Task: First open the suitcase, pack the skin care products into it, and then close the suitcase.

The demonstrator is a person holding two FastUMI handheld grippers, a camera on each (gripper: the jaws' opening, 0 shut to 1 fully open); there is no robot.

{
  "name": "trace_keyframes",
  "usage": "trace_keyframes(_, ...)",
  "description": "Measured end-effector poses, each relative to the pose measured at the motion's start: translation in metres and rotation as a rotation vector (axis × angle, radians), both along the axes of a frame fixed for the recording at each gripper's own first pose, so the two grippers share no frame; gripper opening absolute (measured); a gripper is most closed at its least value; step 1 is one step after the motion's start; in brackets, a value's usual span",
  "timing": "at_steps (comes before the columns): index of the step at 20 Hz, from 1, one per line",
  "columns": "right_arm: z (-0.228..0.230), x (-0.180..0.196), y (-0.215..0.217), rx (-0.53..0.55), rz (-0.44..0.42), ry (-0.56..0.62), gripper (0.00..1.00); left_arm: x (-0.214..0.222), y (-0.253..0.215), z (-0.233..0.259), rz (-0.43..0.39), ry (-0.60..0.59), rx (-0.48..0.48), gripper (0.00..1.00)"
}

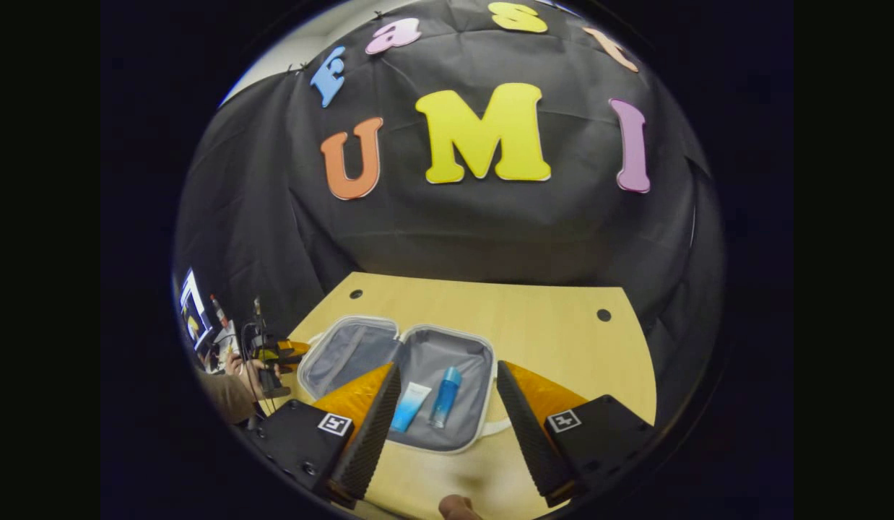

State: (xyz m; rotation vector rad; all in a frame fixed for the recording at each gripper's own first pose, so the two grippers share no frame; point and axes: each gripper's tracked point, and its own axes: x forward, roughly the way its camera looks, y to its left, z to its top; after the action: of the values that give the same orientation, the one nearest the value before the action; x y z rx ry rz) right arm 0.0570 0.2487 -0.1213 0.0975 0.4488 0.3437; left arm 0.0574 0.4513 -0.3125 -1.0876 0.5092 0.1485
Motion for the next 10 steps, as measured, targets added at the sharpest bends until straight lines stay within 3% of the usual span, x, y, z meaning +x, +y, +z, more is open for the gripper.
trace_keyframes(3,0.015,-0.009,-0.030,-0.019,-0.076,-0.046,0.77,0.005,-0.013,0.007,-0.022,-0.066,-0.106,0.21)
trace_keyframes(4,0.022,-0.014,-0.038,-0.031,-0.101,-0.068,0.80,0.005,-0.013,0.009,-0.025,-0.090,-0.120,0.16)
trace_keyframes(7,0.050,-0.028,-0.065,-0.090,-0.187,-0.176,0.79,0.005,-0.015,0.017,-0.024,-0.126,-0.120,0.09)
trace_keyframes(10,0.073,-0.043,-0.088,-0.136,-0.246,-0.276,0.79,0.003,-0.017,0.032,-0.035,-0.117,-0.013,0.05)
